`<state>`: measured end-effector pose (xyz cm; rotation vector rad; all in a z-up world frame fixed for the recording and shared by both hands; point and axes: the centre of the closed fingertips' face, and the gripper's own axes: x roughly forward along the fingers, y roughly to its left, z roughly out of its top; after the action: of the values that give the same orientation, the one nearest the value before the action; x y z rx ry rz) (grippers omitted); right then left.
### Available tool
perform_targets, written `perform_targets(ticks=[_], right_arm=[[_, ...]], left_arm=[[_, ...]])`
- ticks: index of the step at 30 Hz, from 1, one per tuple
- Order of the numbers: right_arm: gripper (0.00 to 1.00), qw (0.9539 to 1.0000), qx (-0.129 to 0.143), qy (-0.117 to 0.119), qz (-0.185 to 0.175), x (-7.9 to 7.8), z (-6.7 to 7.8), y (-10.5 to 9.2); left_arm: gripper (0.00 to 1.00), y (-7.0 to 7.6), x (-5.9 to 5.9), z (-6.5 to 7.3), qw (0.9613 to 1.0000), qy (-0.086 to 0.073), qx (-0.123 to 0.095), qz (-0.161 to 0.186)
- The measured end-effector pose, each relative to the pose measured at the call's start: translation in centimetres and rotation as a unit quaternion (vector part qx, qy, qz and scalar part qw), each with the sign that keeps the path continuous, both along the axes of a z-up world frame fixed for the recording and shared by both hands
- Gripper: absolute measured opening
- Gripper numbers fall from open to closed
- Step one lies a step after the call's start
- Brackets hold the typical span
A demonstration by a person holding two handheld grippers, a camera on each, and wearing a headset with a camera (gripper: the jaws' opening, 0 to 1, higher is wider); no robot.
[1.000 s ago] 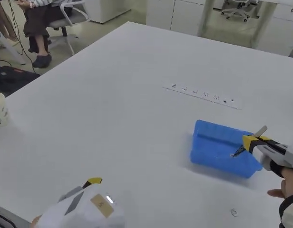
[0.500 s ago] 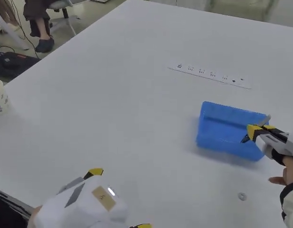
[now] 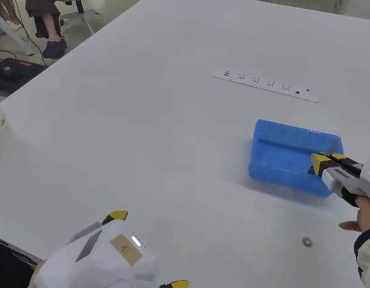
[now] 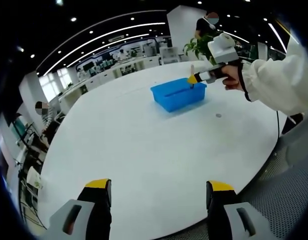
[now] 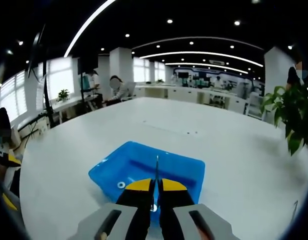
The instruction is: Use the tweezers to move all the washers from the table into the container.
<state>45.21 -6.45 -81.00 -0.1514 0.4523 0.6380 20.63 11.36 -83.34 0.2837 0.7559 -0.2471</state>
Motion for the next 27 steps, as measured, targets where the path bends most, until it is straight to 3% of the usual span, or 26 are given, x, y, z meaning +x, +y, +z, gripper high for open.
perform_targets(ticks=[4,8,12,15,18,20,27], right_arm=[[0.01,1.0000,0.006,-0.001,-0.003,-0.1,0.0,-0.2],[0.02,0.9994,0.021,0.015,-0.021,0.1,0.0,-0.7],[0.02,0.9985,0.037,0.029,-0.029,-0.1,0.0,-0.6],[0.02,0.9987,0.035,0.024,-0.028,0.1,0.1,-0.7],[0.02,0.9982,0.040,0.033,-0.031,0.1,0.1,-0.6],[0.02,0.9986,0.029,0.029,-0.032,0.0,0.3,-0.8],[0.02,0.9989,0.034,0.002,-0.032,-0.6,2.9,-0.9]], left_arm=[[0.78,0.1,-0.2,-0.1,1.0000,0.005,0.003,0.000],[0.78,0.2,-0.3,-0.2,1.0000,0.008,0.005,-0.001],[0.78,0.2,-0.3,-0.1,1.0000,0.004,0.004,0.000],[0.78,0.2,-0.3,0.0,1.0000,0.003,0.004,-0.001],[0.79,0.2,-0.3,0.0,1.0000,0.003,0.003,-0.001],[0.79,0.2,-0.3,0.1,1.0000,0.001,0.002,0.000],[0.79,0.1,-0.3,0.5,1.0000,-0.006,0.000,0.000]])
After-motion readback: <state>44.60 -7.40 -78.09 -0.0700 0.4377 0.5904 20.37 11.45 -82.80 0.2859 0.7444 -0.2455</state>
